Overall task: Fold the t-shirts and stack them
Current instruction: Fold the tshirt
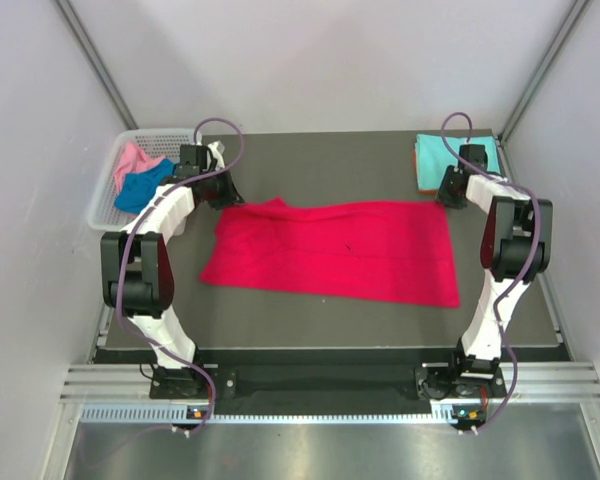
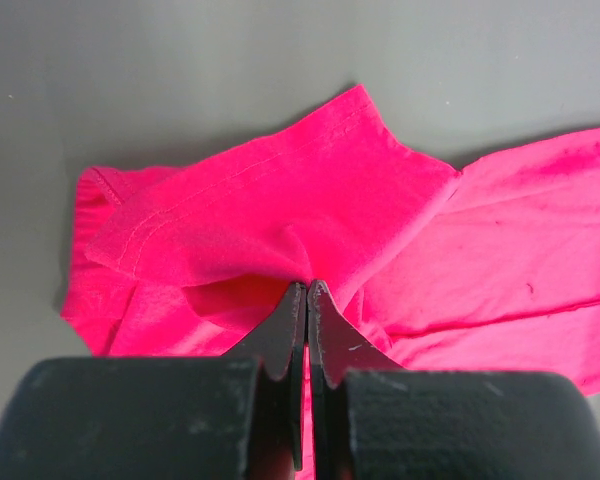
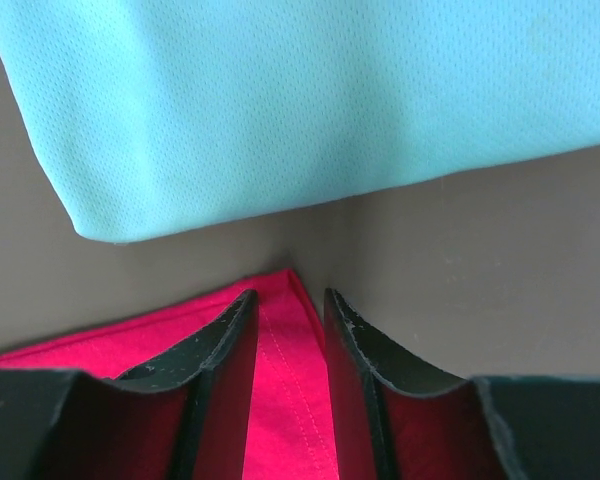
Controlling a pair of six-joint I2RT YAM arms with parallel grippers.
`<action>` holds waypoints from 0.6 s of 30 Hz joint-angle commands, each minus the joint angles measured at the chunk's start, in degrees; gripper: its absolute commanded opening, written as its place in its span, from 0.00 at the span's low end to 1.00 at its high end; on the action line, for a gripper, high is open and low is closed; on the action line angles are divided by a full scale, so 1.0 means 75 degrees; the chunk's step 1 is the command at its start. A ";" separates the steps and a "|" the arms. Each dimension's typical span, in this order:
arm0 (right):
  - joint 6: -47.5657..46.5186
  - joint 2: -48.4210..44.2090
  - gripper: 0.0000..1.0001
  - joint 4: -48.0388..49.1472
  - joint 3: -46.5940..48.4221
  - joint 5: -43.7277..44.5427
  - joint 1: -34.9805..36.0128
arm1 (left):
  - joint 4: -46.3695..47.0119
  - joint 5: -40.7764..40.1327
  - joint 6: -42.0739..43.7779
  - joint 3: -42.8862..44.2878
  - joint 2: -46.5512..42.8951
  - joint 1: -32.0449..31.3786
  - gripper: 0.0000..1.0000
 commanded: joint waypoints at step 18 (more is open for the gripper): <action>-0.0230 0.0266 0.25 0.0179 0.0402 -0.0022 0.0100 | 0.0143 0.0244 -0.0132 0.0352 0.0044 0.0014 0.00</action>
